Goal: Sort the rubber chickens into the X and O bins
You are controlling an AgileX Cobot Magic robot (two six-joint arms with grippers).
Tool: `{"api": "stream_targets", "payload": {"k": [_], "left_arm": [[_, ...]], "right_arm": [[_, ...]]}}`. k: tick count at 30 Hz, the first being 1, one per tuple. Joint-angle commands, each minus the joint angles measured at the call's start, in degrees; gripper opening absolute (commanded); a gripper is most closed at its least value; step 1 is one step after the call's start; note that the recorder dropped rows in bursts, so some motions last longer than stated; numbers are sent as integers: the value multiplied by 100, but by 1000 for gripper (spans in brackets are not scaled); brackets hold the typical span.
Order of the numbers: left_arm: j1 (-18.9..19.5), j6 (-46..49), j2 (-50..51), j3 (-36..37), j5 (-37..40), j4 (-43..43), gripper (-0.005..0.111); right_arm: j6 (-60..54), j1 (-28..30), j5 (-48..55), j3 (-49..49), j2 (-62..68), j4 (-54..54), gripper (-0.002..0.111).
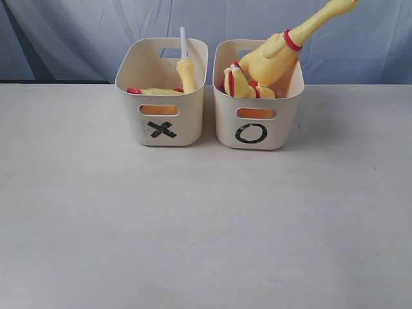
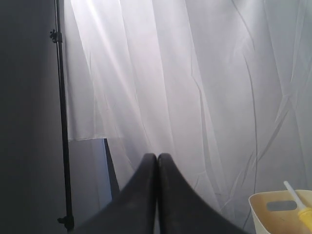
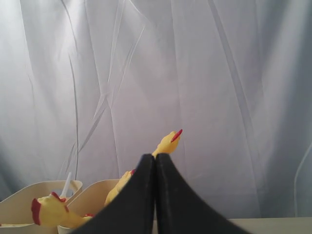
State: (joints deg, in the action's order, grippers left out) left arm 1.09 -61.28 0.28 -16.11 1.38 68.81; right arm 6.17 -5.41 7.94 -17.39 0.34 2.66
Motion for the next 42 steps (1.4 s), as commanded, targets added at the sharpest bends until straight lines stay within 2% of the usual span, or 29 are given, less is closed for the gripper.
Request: {"api": "stream_targets", "payload": {"k": [1,2,4,8,10,20,25,37,40,42], "left_arm": [[3,1,-28,10,8,-39,0],[3,1,-28,26,8,-150,0],[3,1,-28,90,45,-1004,0],[3,1,-28,260,34,-3725,0],[3,1,-28,354,24,-4518,0],[3,1,-28,624,-6,-4620,0],[3,1,-28,935,16,-6318,0],[3,1,-28,1544,230,-6318,0],[3,1,-28,1611,422,-6329,0],[3,1,-28,1611,882,-6356,0]], "right_arm": [[3,28,-42,5,-34,-223,-1],[3,28,-42,5,-34,-360,-1],[3,28,-42,5,-34,-474,-1],[3,28,-42,5,-34,-470,-1],[3,28,-42,5,-34,-470,-1],[3,28,-42,17,-34,-470,-1],[3,17,-607,571,-34,-470,-1],[3,17,-661,1739,-34,-266,-1],[3,17,-359,1739,-34,-266,-1],[3,17,-318,1739,-34,-266,-1]]}}
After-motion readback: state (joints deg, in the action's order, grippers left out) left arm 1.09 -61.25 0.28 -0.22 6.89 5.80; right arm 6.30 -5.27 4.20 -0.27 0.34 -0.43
